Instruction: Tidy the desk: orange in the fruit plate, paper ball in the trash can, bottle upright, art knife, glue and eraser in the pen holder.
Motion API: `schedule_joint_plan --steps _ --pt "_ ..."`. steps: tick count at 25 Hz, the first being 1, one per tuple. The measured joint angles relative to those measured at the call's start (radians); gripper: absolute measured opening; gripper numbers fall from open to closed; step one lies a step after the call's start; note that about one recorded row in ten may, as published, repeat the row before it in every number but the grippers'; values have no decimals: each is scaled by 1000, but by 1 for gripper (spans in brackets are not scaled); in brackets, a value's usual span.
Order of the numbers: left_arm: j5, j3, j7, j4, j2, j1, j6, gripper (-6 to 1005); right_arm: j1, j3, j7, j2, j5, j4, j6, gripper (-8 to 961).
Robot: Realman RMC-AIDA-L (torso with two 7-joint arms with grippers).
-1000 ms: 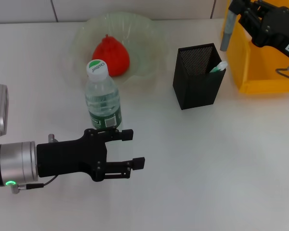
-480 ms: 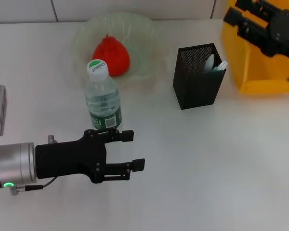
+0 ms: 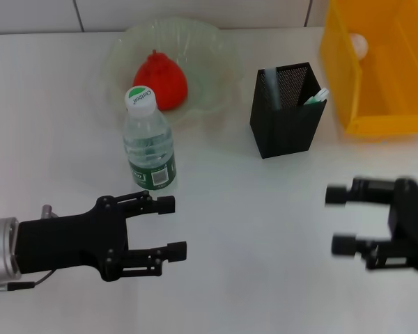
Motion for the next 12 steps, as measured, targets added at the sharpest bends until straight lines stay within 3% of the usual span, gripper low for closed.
schedule_joint_plan --steps 4,12 --pt "1 -4 -16 0 13 15 26 812 -8 3 -101 26 -69 95 12 732" --pt "2 -8 -31 1 19 35 55 812 -1 4 -166 27 -73 143 37 752"
